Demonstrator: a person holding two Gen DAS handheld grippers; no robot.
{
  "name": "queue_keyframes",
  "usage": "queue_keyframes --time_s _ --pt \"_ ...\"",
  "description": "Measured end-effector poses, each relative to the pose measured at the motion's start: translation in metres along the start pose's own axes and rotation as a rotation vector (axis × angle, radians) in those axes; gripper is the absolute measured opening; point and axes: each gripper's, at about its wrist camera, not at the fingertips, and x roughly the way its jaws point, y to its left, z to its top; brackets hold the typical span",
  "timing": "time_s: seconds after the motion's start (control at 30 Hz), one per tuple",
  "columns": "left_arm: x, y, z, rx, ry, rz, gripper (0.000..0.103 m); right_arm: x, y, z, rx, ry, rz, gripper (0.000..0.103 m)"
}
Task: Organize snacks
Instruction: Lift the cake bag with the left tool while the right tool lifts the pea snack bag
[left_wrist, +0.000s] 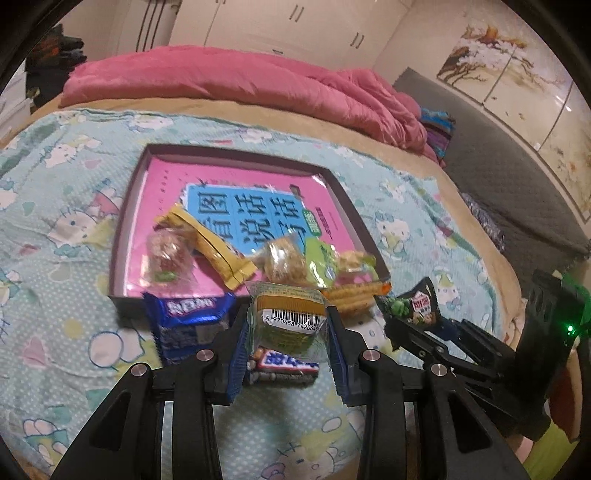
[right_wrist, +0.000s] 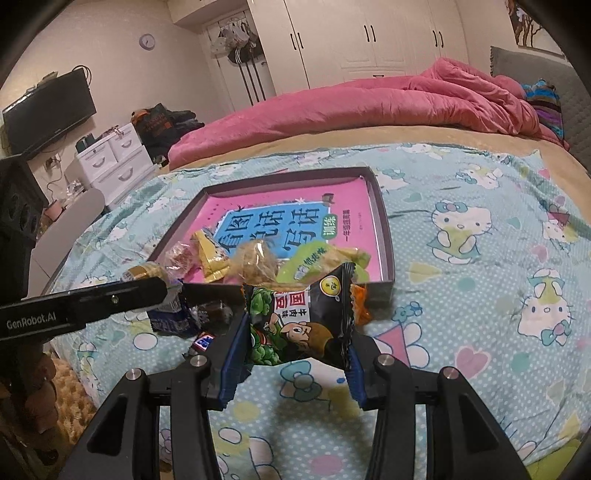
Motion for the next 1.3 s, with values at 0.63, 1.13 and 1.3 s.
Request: queue_keyframes --time_s 0.63,1.13,1.3 --pt "-0.025 0.051 0.039 -0.069 -0.176 0.11 0.039 0.003 0.001 0.023 0.01 -0.042 -0.021 0.047" --pt "0.007 0.046 0.044 -0.017 -0.159 0.11 0.04 0.017 0.0 0.034 0.025 -0.042 -0.043 0.047" --pt "0.023 0.039 0.042 0.017 -0.129 0.097 0.04 0.024 0.001 0.037 0.028 -0.034 -0.048 0.047"
